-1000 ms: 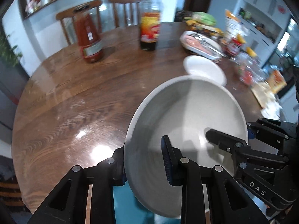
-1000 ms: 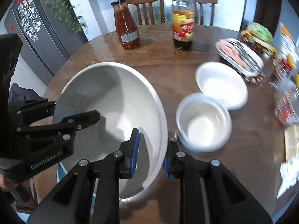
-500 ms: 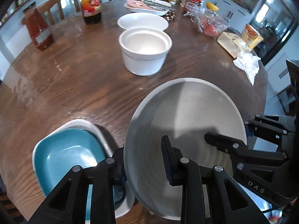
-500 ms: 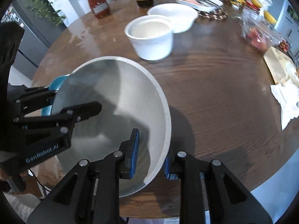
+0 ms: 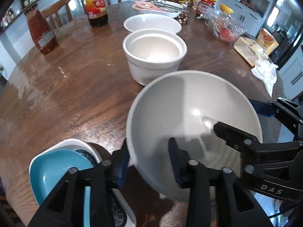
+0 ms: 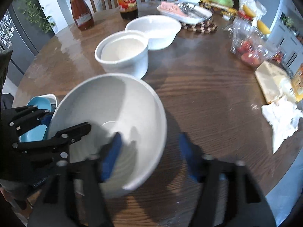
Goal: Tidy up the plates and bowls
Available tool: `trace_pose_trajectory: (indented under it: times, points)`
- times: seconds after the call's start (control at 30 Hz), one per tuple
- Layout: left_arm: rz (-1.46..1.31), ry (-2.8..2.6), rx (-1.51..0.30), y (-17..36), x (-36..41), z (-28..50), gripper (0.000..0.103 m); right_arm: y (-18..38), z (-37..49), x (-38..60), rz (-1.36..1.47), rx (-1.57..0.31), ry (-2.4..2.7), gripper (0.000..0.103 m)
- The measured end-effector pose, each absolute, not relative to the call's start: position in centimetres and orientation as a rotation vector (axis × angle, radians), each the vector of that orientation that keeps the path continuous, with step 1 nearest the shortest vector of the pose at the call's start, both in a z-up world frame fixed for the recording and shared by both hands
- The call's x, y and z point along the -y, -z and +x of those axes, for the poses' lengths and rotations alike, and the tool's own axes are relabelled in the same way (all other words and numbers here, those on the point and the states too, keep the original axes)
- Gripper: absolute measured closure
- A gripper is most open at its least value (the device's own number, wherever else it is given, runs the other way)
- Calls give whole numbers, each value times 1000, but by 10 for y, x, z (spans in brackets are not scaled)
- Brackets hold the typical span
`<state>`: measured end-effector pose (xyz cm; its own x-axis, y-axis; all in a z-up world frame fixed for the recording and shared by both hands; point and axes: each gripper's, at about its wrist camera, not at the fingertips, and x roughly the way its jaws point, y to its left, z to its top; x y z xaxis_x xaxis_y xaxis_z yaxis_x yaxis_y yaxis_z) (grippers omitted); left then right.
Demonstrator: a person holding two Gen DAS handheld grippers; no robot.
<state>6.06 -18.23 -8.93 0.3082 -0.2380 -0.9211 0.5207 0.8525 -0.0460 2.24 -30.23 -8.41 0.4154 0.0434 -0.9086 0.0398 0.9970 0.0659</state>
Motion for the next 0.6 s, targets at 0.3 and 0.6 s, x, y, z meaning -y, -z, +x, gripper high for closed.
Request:
trace_pose_trajectory:
  times: [0.3,0.6]
  points:
    - [146,473,-1129,59,155,83,49,65,19,327,202,-1096,-46,33]
    - [44,382,-1103,40,162,146,49,57,61,364,315,-1062,-26,33]
